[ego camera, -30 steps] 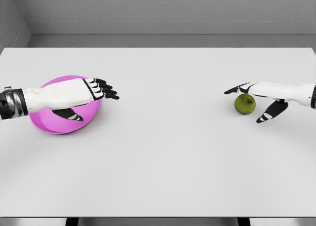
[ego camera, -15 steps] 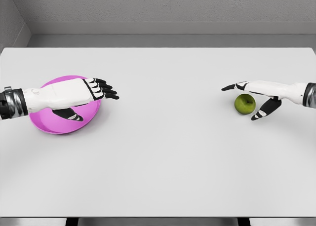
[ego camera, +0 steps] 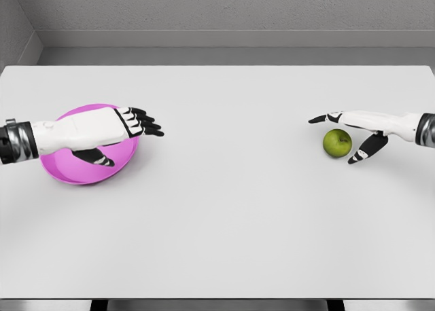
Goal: Put the apple on the plate with both arms
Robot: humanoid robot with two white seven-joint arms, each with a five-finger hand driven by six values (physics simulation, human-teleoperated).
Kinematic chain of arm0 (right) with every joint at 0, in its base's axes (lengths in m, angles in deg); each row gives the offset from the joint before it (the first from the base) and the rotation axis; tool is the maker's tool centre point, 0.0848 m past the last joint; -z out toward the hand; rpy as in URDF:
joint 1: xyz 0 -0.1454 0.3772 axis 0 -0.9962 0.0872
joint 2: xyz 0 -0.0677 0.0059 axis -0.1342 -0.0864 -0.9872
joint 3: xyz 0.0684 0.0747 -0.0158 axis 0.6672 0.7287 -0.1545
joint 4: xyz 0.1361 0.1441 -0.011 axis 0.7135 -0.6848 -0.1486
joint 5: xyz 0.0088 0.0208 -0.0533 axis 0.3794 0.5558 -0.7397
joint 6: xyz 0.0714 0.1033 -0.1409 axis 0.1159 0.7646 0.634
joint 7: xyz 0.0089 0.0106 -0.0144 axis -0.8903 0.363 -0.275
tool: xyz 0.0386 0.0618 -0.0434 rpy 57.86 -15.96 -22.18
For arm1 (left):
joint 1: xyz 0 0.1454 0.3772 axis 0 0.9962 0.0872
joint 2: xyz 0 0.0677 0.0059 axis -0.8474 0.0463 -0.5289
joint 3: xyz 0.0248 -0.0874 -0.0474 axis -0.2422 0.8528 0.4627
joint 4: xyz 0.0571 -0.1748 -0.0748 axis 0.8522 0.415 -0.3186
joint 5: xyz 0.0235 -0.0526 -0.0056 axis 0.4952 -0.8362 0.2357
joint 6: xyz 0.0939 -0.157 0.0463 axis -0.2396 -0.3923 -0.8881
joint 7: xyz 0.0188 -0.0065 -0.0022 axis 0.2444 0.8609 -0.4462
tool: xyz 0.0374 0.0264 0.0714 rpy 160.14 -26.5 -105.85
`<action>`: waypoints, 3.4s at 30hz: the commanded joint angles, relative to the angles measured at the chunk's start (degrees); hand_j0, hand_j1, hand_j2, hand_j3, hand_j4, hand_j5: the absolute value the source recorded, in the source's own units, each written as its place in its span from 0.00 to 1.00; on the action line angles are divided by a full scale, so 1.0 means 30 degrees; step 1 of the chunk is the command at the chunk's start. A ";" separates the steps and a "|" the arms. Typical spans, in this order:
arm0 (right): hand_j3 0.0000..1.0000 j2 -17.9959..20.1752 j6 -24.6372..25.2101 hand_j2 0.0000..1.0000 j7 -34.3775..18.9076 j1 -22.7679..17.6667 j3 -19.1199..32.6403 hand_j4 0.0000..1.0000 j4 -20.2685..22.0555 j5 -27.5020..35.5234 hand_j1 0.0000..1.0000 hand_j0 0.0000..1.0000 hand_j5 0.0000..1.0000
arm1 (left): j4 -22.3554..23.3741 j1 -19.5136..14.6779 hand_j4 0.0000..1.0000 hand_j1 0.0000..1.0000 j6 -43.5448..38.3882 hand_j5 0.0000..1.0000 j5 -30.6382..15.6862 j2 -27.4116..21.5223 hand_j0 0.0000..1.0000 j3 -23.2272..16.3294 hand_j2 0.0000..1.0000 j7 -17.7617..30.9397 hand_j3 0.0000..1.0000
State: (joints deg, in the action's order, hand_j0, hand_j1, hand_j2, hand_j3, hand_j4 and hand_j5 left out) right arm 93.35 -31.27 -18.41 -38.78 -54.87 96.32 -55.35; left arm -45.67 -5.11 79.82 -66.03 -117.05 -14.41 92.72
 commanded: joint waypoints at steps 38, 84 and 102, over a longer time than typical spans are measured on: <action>0.56 -0.3533 0.0046 0.56 0.0006 0.1201 -0.1305 0.56 0.4093 0.2457 0.56 0.56 0.56 | 0.0086 0.0000 1.00 1.00 -0.0025 1.00 -0.0142 -0.0009 1.00 0.0018 1.00 -0.0010 1.00; 1.00 -0.2217 0.0046 1.00 0.0006 -0.1728 0.7278 1.00 0.0695 0.2164 1.00 1.00 1.00 | -0.0353 -0.0791 1.00 1.00 -0.0025 1.00 0.2964 0.2745 1.00 -0.0333 1.00 0.3594 1.00; 1.00 -0.2012 0.0046 1.00 0.0006 -0.1846 0.7219 1.00 0.0724 0.2164 1.00 1.00 1.00 | -0.0822 -0.0791 0.91 0.91 -0.0025 0.91 0.4048 0.3008 0.91 -0.0831 0.91 0.4443 0.91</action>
State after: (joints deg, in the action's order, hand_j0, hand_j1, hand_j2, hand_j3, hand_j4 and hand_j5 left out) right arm 87.26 -31.28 -18.42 -44.32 -33.23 98.42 -49.33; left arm -47.76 -7.48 79.86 -53.70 -108.09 -16.80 105.76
